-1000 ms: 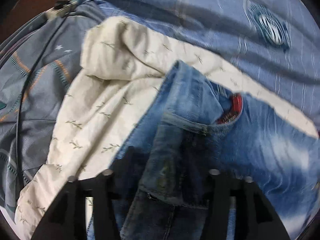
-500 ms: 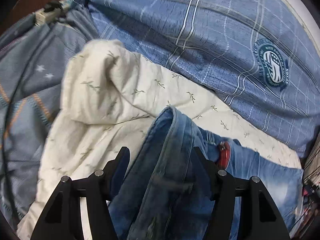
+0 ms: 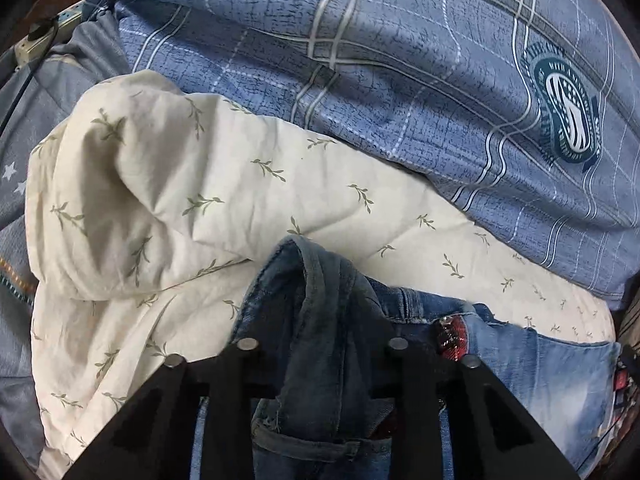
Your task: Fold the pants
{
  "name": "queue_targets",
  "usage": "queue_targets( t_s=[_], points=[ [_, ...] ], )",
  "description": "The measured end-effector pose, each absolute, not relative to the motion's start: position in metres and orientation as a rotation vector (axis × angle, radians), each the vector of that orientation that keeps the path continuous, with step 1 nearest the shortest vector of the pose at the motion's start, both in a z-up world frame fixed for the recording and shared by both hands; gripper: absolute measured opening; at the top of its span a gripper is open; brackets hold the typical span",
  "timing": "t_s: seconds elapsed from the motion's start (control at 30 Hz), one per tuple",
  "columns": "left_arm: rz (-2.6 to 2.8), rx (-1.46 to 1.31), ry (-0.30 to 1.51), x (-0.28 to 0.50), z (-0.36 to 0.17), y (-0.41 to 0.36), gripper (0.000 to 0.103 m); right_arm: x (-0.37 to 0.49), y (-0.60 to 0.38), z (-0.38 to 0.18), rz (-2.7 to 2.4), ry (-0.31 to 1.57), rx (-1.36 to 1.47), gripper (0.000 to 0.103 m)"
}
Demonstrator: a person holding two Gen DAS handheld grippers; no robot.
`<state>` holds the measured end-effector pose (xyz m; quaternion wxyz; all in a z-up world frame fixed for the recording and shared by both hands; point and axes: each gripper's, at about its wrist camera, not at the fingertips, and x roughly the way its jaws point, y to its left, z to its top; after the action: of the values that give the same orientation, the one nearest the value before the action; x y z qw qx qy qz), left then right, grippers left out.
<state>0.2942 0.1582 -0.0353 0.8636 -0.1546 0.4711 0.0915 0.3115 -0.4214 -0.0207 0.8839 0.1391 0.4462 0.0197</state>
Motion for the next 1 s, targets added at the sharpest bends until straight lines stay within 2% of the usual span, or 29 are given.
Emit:
queue_targets(
  t_s=[0.03, 0.07, 0.13, 0.23, 0.5, 0.73, 0.87, 1.0],
  points=[
    [0.192, -0.316, 0.99, 0.296, -0.037, 0.156, 0.02, 0.316, -0.419, -0.022, 0.045, 0.936, 0.283, 0.053],
    [0.194, -0.31, 0.993, 0.297, -0.038, 0.154, 0.018, 0.32, -0.416, -0.025, 0.05, 0.951, 0.274, 0.038],
    [0.199, -0.293, 0.997, 0.299, -0.04, 0.15, 0.016, 0.329, -0.408, -0.034, 0.054, 0.998, 0.251, 0.032],
    [0.205, -0.295, 0.97, 0.295, -0.033, 0.147, 0.011, 0.329, -0.4, -0.033, 0.02, 0.985, 0.184, 0.007],
    [0.193, -0.311, 0.789, 0.228, 0.038, 0.15, 0.009, 0.283, -0.405, 0.017, 0.001, 0.838, 0.242, 0.004],
    [0.14, -0.395, 0.655, 0.119, 0.104, 0.163, 0.01, 0.203, -0.413, 0.071, 0.041, 0.704, 0.342, 0.004],
    [0.097, -0.403, 0.642, 0.053, 0.102, 0.162, 0.01, 0.14, -0.419, 0.074, 0.07, 0.674, 0.387, 0.004],
    [0.094, -0.403, 0.672, -0.004, 0.077, 0.157, 0.01, 0.072, -0.427, 0.043, 0.082, 0.708, 0.417, 0.004]
  ],
)
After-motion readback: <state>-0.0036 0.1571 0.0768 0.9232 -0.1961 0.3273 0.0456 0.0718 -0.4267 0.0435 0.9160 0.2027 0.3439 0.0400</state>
